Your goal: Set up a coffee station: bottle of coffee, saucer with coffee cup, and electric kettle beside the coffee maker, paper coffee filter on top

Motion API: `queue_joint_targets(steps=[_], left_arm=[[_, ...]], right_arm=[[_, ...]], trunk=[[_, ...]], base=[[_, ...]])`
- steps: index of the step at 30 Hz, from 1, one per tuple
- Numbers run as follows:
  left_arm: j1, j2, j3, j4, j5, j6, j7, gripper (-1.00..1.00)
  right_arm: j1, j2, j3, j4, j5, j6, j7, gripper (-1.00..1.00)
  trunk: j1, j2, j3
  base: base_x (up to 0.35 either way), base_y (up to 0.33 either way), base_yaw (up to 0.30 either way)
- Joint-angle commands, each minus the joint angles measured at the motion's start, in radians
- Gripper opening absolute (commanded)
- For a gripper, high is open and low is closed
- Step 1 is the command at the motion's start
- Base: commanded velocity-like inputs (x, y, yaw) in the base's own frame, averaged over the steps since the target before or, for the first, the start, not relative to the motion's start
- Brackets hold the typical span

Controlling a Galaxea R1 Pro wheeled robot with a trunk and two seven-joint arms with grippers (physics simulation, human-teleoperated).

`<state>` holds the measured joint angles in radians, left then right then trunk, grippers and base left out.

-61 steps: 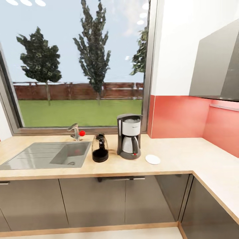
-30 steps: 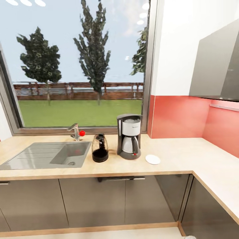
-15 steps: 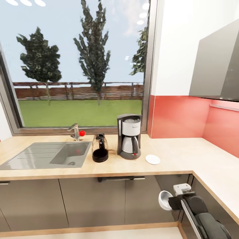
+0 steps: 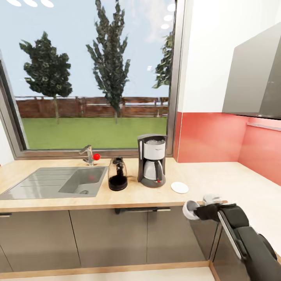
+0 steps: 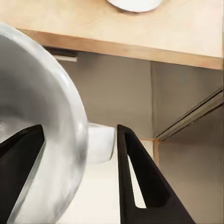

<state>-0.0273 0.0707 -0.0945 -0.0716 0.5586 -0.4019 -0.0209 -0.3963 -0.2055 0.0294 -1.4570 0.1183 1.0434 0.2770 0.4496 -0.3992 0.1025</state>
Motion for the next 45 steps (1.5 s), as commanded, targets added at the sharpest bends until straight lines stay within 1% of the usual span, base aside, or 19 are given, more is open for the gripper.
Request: queue_joint_targets(steps=[1, 4, 7, 12, 14, 18, 19, 20, 22, 24, 25, 26, 28, 30, 32, 35, 39, 43, 45], left_arm=[[0.000, 0.000, -0.008, 0.001, 0.011, -0.003, -0.002, 1.00], [0.000, 0.000, -0.008, 0.001, 0.011, -0.003, -0.002, 1.00], [0.000, 0.000, -0.008, 0.001, 0.011, -0.003, -0.002, 1.00], [0.000, 0.000, -0.008, 0.001, 0.010, -0.003, -0.002, 1.00], [0.000, 0.000, -0.008, 0.000, 0.010, -0.003, -0.002, 1.00], [0.000, 0.000, -0.008, 0.001, 0.009, -0.003, -0.002, 1.00], [0.000, 0.000, -0.008, 0.001, 0.009, -0.003, -0.002, 1.00], [0.000, 0.000, -0.008, 0.001, 0.009, -0.002, -0.002, 1.00], [0.000, 0.000, -0.008, 0.001, 0.009, -0.002, -0.002, 1.00], [0.000, 0.000, -0.009, 0.001, 0.009, -0.002, -0.002, 1.00], [0.000, 0.000, -0.009, 0.001, 0.009, -0.002, -0.002, 1.00], [0.000, 0.000, -0.009, 0.001, 0.009, -0.002, -0.002, 1.00], [0.000, -0.001, -0.009, 0.001, 0.009, -0.003, -0.002, 1.00], [0.000, -0.001, -0.010, 0.001, 0.008, -0.003, -0.002, 1.00], [0.000, -0.001, -0.010, 0.001, 0.007, -0.003, -0.002, 1.00], [0.000, 0.000, -0.010, 0.001, 0.007, -0.003, -0.002, 1.00], [0.000, 0.000, -0.010, 0.001, 0.007, -0.003, -0.002, 1.00], [0.000, 0.000, -0.009, 0.001, 0.006, -0.003, -0.002, 1.00], [0.000, 0.000, -0.009, 0.001, 0.006, -0.003, -0.002, 1.00]], right_arm=[[-0.028, -0.013, 0.001, 0.002, 0.010, 0.004, 0.040, -1.00], [-0.120, -0.032, 0.001, 0.008, 0.053, 0.004, 0.113, -1.00], [-0.180, -0.035, 0.001, 0.014, 0.076, 0.004, 0.162, -1.00], [-0.259, -0.035, 0.001, 0.045, 0.093, 0.004, 0.184, -1.00], [-0.303, -0.035, 0.001, 0.087, 0.095, 0.004, 0.188, -1.00], [-0.396, -0.033, 0.003, 0.233, 0.099, 0.004, 0.190, -1.00], [-0.431, -0.033, 0.005, 0.300, 0.110, 0.004, 0.191, -1.00], [-0.526, -0.029, 0.008, 0.469, 0.155, 0.004, 0.193, -1.00], [-0.569, -0.026, 0.036, 0.540, 0.166, 0.004, 0.193, -1.00], [-0.623, -0.022, 0.090, 0.636, 0.171, 0.004, 0.194, -1.00], [-0.655, -0.020, 0.112, 0.697, 0.173, 0.004, 0.194, -1.00], [-0.718, -0.009, 0.135, 0.810, 0.175, 0.004, 0.194, -1.00], [-0.759, -0.002, 0.145, 0.874, 0.177, 0.004, 0.194, -1.00], [-0.829, 0.024, 0.226, 0.971, 0.181, 0.004, 0.194, -1.00], [-0.846, 0.043, 0.280, 0.997, 0.182, 0.004, 0.194, -1.00], [-0.856, 0.059, 0.317, 1.009, 0.183, 0.004, 0.195, -1.00], [-0.867, 0.066, 0.357, 1.013, 0.185, 0.004, 0.195, -1.00], [-0.869, 0.065, 0.496, 1.015, 0.180, 0.004, 0.203, -1.00], [-0.869, 0.062, 0.540, 1.015, 0.176, 0.004, 0.230, -1.00]], trunk=[[0.000, -0.001, -0.001], [0.000, -0.001, -0.001], [0.000, -0.001, -0.001], [0.000, -0.001, -0.001], [0.000, -0.001, -0.001], [0.000, -0.001, -0.001], [0.000, -0.001, -0.001], [0.000, -0.001, -0.001], [0.000, -0.001, -0.001], [0.000, -0.001, -0.001], [0.000, -0.001, -0.001], [0.000, -0.001, -0.001], [0.000, -0.001, -0.001], [0.000, -0.001, -0.001], [0.000, -0.001, -0.001], [0.000, -0.001, -0.001], [0.000, -0.001, -0.001], [0.000, -0.001, -0.001], [0.000, -0.001, -0.001]], base=[[0.000, 0.000, 0.000], [0.000, 0.000, 0.000], [0.000, 0.000, 0.000], [0.000, 0.000, 0.000], [0.000, 0.000, 0.000], [0.000, 0.000, 0.000], [0.000, 0.000, 0.000], [0.000, 0.000, 0.000], [0.000, 0.000, 0.000], [0.000, 0.000, 0.000], [0.000, 0.000, 0.000], [0.000, 0.000, 0.000], [0.000, 0.000, 0.000], [0.000, 0.000, 0.000], [0.000, 0.000, 0.000], [0.000, 0.000, 0.000], [0.000, 0.000, 0.000], [0.000, 0.000, 0.000], [0.000, 0.000, 0.000]])
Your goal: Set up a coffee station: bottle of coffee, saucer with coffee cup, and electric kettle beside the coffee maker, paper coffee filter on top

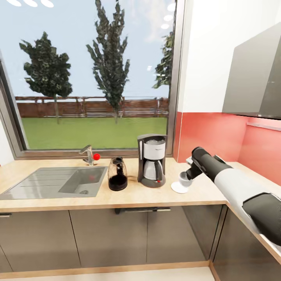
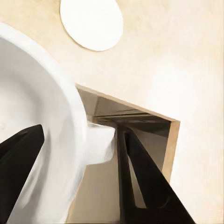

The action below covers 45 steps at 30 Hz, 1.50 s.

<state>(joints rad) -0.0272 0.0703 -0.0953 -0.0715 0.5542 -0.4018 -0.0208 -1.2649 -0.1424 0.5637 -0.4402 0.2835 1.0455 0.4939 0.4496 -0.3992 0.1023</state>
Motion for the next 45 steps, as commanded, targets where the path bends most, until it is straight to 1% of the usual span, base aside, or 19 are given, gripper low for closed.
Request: queue_joint_targets(steps=[1, 3, 4, 7, 9, 11, 12, 17, 22, 26, 27, 28, 34, 40, 45], left_arm=[[0.000, 0.000, -0.008, 0.001, 0.011, -0.003, -0.002, 1.00], [0.000, 0.000, -0.009, 0.001, 0.011, -0.003, -0.002, 1.00], [0.000, 0.000, -0.009, 0.001, 0.010, -0.003, -0.002, 1.00], [0.000, 0.000, -0.008, 0.001, 0.010, -0.003, -0.002, 1.00], [0.000, 0.000, -0.008, 0.001, 0.010, -0.003, -0.001, 1.00], [0.000, 0.000, -0.007, 0.001, 0.010, -0.003, -0.002, 1.00], [0.000, 0.000, -0.007, 0.001, 0.011, -0.003, -0.002, 1.00], [0.000, 0.000, -0.007, 0.001, 0.012, -0.003, -0.001, 1.00], [0.000, 0.000, -0.007, 0.001, 0.013, -0.003, -0.001, 1.00], [0.000, 0.000, -0.007, 0.001, 0.013, -0.003, -0.001, 1.00], [0.000, 0.000, -0.007, 0.001, 0.015, -0.003, -0.001, 1.00], [0.000, 0.000, -0.007, 0.001, 0.016, -0.003, -0.001, 1.00], [0.000, 0.000, -0.007, 0.001, 0.019, -0.002, -0.001, 1.00], [0.000, 0.000, -0.007, 0.001, 0.020, -0.002, -0.001, 1.00], [0.000, 0.000, -0.007, 0.004, 0.020, -0.002, -0.002, 1.00]], right_arm=[[0.000, -0.004, 0.025, -0.002, 0.011, 0.002, 0.040, -1.00], [-0.001, -0.012, 0.055, -0.001, 0.013, 0.002, 0.105, -1.00], [-0.001, -0.013, 0.064, 0.000, 0.013, 0.002, 0.120, -1.00], [-0.001, -0.017, 0.120, 0.013, 0.015, 0.002, 0.175, -1.00], [-0.001, -0.018, 0.134, 0.020, 0.015, 0.002, 0.196, -1.00], [-0.001, -0.020, 0.144, 0.024, 0.014, 0.002, 0.249, -1.00], [-0.001, -0.028, 0.146, 0.026, 0.012, 0.002, 0.288, -1.00], [-0.001, -0.041, 0.144, 0.026, 0.012, 0.002, 0.336, -1.00], [-0.001, -0.046, 0.126, 0.026, 0.011, 0.002, 0.343, -1.00], [-0.001, -0.048, 0.081, 0.026, 0.011, 0.002, 0.335, -1.00], [-0.001, -0.052, 0.060, 0.026, 0.012, 0.002, 0.327, -1.00], [-0.001, -0.054, 0.056, 0.027, 0.012, 0.002, 0.323, -1.00], [-0.002, -0.057, 0.051, 0.042, 0.013, 0.002, 0.318, -1.00], [-0.002, -0.071, 0.047, 0.065, 0.013, 0.002, 0.317, -1.00], [-0.002, -0.073, 0.047, 0.078, 0.013, 0.002, 0.316, -1.00]], trunk=[[0.000, -0.001, 0.000], [0.000, -0.001, 0.000], [0.000, -0.001, 0.000], [0.000, -0.001, 0.000], [0.000, -0.001, 0.000], [0.000, -0.001, 0.000], [0.000, -0.001, 0.000], [0.000, -0.001, 0.000], [0.000, -0.001, 0.000], [0.000, -0.001, 0.000], [0.000, -0.001, 0.000], [0.000, -0.001, 0.000], [0.000, -0.001, 0.000], [0.000, -0.001, 0.000], [0.000, -0.001, 0.000]], base=[[0.000, 0.000, 0.000], [0.000, 0.000, 0.000], [0.000, 0.000, 0.000], [0.000, 0.000, 0.000], [0.000, 0.000, 0.000], [0.000, 0.000, 0.000], [0.000, 0.000, 0.000], [0.003, 0.000, 0.000], [0.058, 0.000, 0.000], [0.081, 0.000, 0.000], [0.100, 0.000, 0.000], [0.130, 0.000, 0.000], [0.224, 0.000, 0.000], [0.319, 0.000, 0.000], [0.331, 0.000, 0.000]])
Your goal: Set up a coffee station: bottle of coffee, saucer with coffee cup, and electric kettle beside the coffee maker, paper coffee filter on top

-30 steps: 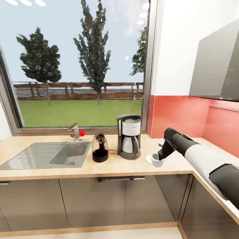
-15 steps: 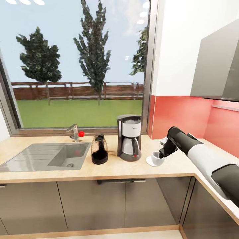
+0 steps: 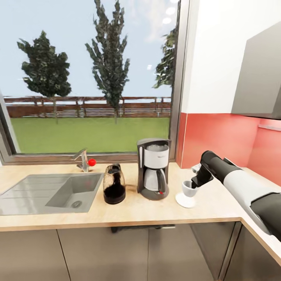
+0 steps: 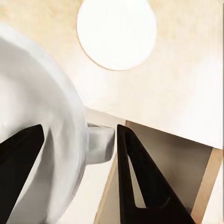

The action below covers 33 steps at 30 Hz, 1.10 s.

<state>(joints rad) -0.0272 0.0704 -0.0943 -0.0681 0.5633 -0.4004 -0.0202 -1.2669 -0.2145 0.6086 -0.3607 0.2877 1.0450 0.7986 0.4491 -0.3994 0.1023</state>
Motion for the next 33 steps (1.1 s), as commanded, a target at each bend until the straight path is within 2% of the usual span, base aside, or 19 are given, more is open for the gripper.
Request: queue_joint_targets(steps=[1, 11, 22, 29, 33], left_arm=[[0.000, 0.000, -0.009, 0.002, 0.010, -0.003, -0.002, 1.00], [0.000, 0.002, -0.009, 0.005, 0.011, -0.002, -0.002, 1.00], [0.000, 0.002, -0.009, 0.005, 0.015, -0.006, -0.002, 1.00], [0.000, 0.001, -0.009, 0.005, 0.011, -0.005, -0.002, 1.00], [0.000, 0.001, -0.009, 0.005, 0.008, -0.005, -0.002, 1.00]], right_arm=[[0.000, -0.001, 0.002, 0.000, 0.008, 0.002, 0.012, -1.00], [0.000, -0.001, 0.002, 0.010, 0.008, 0.002, 0.011, -1.00], [0.000, -0.016, 0.001, 0.027, 0.008, 0.002, 0.012, -1.00], [0.000, -0.017, 0.001, 0.027, 0.008, 0.002, 0.011, -1.00], [0.000, -0.016, 0.001, 0.027, 0.008, 0.002, -0.013, -1.00]], trunk=[[0.001, -0.001, 0.000], [0.001, -0.001, 0.000], [0.001, -0.001, 0.000], [0.028, -0.050, -0.022], [0.043, -0.078, -0.035]], base=[[0.332, 0.000, 0.000], [0.324, 0.000, 0.000], [0.048, 0.000, 0.000], [0.000, 0.000, 0.000], [0.000, 0.000, 0.000]])
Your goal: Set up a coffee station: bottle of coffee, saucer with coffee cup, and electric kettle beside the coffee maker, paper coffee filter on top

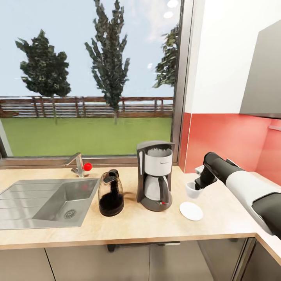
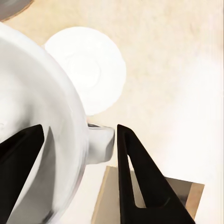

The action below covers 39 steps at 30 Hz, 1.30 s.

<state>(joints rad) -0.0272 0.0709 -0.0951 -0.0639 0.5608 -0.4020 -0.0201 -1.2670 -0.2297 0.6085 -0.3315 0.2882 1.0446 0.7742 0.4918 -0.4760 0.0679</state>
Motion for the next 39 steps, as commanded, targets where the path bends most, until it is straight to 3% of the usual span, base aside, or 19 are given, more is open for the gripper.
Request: queue_joint_targets(steps=[1, 8, 12, 29, 33, 34, 36, 38, 39], left_arm=[[0.000, 0.000, -0.008, 0.001, 0.010, -0.003, -0.002, 1.00], [0.000, 0.000, -0.008, 0.001, 0.008, -0.002, -0.002, 1.00], [0.000, 0.000, -0.008, 0.001, 0.008, -0.001, -0.002, 1.00], [0.000, 0.000, -0.008, 0.001, 0.008, -0.002, -0.002, 1.00], [0.000, 0.007, -0.004, 0.002, 0.021, 0.000, -0.016, 1.00], [0.000, 0.012, -0.003, 0.002, 0.034, 0.000, -0.025, 1.00], [0.000, 0.034, -0.001, 0.011, 0.116, 0.001, -0.082, 1.00], [0.000, 0.064, -0.001, 0.025, 0.233, 0.004, -0.167, 1.00], [0.000, 0.070, -0.002, 0.028, 0.256, 0.004, -0.185, 1.00]], right_arm=[[0.000, 0.000, 0.001, -0.002, 0.008, 0.003, 0.000, -1.00], [0.000, 0.000, 0.000, -0.001, 0.008, 0.003, -0.030, -1.00], [0.000, -0.002, -0.023, -0.001, 0.008, 0.003, -0.032, -1.00], [0.000, -0.006, -0.056, 0.000, 0.008, 0.003, -0.033, -1.00], [0.000, -0.007, -0.056, 0.000, 0.008, 0.003, -0.044, -1.00], [0.000, -0.007, -0.056, 0.000, 0.008, 0.003, -0.045, -1.00], [0.000, -0.012, -0.056, 0.000, 0.007, 0.003, -0.046, -1.00], [0.000, -0.019, -0.057, 0.000, 0.007, 0.003, -0.047, -1.00], [0.000, -0.020, -0.057, 0.000, 0.007, 0.003, -0.047, -1.00]], trunk=[[0.004, -0.008, -0.004], [0.031, -0.057, -0.026], [0.046, -0.085, -0.038], [0.112, -0.204, -0.091], [0.127, -0.232, -0.104], [0.131, -0.239, -0.107], [0.138, -0.253, -0.113], [0.146, -0.267, -0.120], [0.150, -0.274, -0.123]], base=[[0.000, 0.000, 0.000], [0.000, 0.000, 0.000], [0.000, 0.000, 0.000], [0.000, 0.000, 0.000], [0.000, 0.000, 0.000], [0.000, 0.000, 0.000], [0.000, 0.000, 0.000], [0.000, 0.000, 0.000], [0.000, 0.000, 0.000]])
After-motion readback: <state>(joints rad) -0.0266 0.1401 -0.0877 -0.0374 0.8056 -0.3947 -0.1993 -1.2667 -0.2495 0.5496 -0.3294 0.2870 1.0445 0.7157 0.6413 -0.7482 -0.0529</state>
